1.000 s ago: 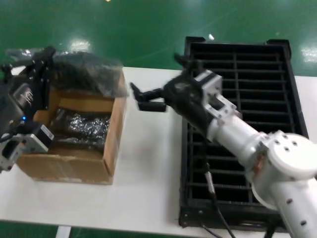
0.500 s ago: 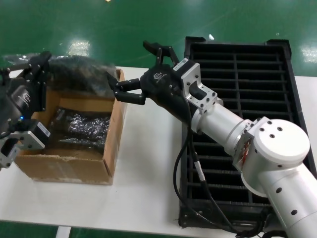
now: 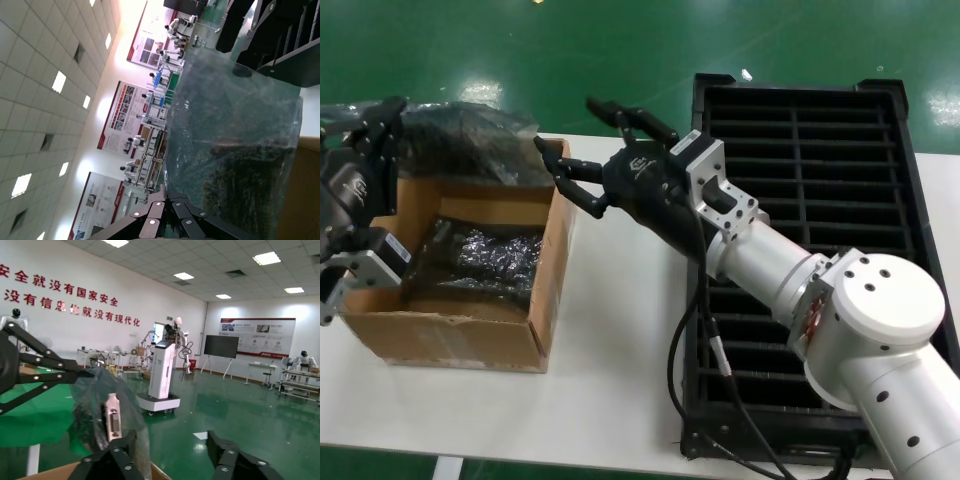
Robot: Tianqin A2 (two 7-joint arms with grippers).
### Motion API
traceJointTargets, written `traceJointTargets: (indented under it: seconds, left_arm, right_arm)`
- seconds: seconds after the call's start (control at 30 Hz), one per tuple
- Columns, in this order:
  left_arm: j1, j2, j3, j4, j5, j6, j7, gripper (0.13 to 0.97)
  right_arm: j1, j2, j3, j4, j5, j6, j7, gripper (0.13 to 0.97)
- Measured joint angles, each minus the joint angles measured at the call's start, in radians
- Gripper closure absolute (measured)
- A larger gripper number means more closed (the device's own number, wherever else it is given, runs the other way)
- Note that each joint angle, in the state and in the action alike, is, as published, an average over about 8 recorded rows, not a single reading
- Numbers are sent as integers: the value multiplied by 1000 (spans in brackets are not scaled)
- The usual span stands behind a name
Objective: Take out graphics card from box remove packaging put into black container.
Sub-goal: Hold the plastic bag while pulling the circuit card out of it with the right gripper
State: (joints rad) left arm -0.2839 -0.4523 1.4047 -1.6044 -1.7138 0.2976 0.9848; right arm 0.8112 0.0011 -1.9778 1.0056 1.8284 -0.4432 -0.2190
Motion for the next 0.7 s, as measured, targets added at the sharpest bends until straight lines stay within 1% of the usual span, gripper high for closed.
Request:
traceJointTargets:
  seconds: [0.23,0.27,0.53,0.57,0.7]
  left_arm:
    - [-23,-13,24,20,30,-30,-24,957]
    - [-26,-15,28,23,34,-34,-27,957]
    - [-53,-21,55,56,57,-59,-43,957]
    - [-57,-22,58,60,59,-62,-45,957]
    - [-69,-25,72,73,69,-74,-56,957]
  right_arm:
    - [-5,-1,-12,-8,52,-10,-40,655]
    - [-6,-1,-14,-8,59,-12,-45,655]
    - [-6,-1,-36,-16,97,-28,-75,824]
    - [-5,-1,-40,-18,101,-30,-78,824]
    - [3,-1,-61,-33,120,-37,-90,875]
